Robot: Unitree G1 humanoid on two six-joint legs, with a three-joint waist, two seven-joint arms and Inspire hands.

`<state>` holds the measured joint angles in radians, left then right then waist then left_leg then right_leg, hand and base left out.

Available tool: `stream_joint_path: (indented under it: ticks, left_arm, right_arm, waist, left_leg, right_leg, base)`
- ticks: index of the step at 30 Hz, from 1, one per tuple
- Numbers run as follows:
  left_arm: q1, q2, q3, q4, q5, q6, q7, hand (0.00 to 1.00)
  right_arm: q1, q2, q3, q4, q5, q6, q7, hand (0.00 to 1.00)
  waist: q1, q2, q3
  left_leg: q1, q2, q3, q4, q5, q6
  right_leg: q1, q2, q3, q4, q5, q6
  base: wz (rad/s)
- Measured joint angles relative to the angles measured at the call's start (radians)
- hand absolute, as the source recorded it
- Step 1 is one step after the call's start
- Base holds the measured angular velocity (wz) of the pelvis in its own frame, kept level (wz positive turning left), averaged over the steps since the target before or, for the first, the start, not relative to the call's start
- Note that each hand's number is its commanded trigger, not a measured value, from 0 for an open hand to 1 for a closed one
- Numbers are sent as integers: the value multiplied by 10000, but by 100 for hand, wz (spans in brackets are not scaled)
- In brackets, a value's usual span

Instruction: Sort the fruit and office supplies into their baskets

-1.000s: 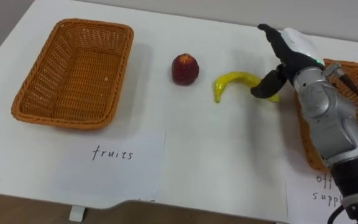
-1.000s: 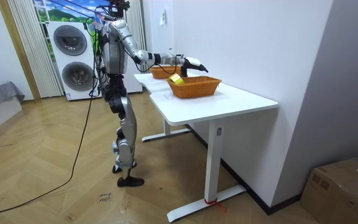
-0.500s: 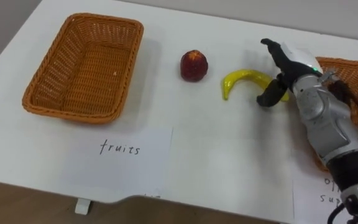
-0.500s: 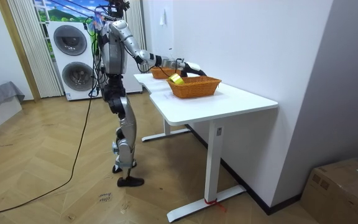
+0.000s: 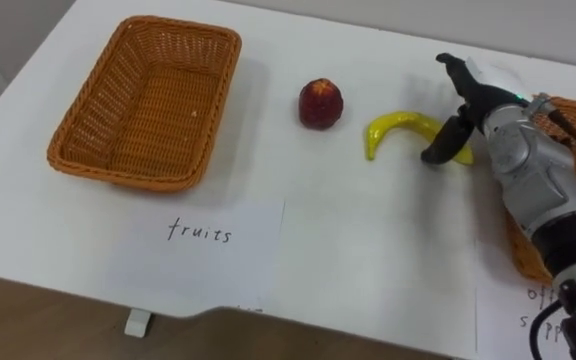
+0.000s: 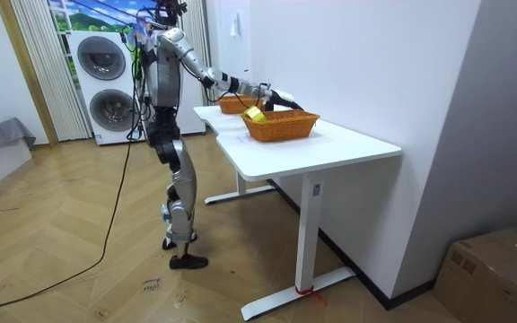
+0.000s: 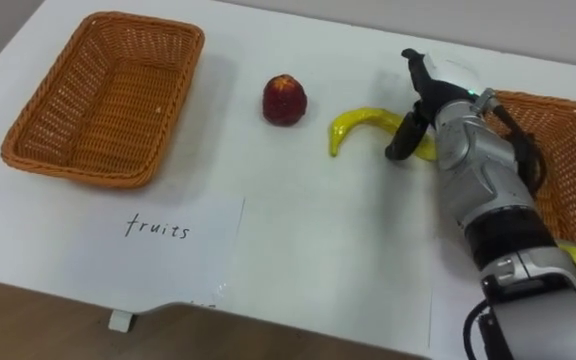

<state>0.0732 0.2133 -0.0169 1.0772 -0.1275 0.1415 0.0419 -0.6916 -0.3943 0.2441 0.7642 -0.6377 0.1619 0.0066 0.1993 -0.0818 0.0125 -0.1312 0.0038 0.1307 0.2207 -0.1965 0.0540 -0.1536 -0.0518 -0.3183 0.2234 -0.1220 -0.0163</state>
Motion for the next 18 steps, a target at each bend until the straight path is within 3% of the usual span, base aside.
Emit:
stream_joint_path:
  ticks: [18]
  left_arm:
    - [-48,102,-327,42,-379,-51,-77,0]
  right_arm:
    - [-47,-71,314,42,6,-41,-113,0]
  waist:
    - [33,10,19]
  left_leg:
    - [-128,2,-232,13,94,-50]
  right_leg:
    - [2,-16,-312,-29,39,-62]
  base:
    - [3]
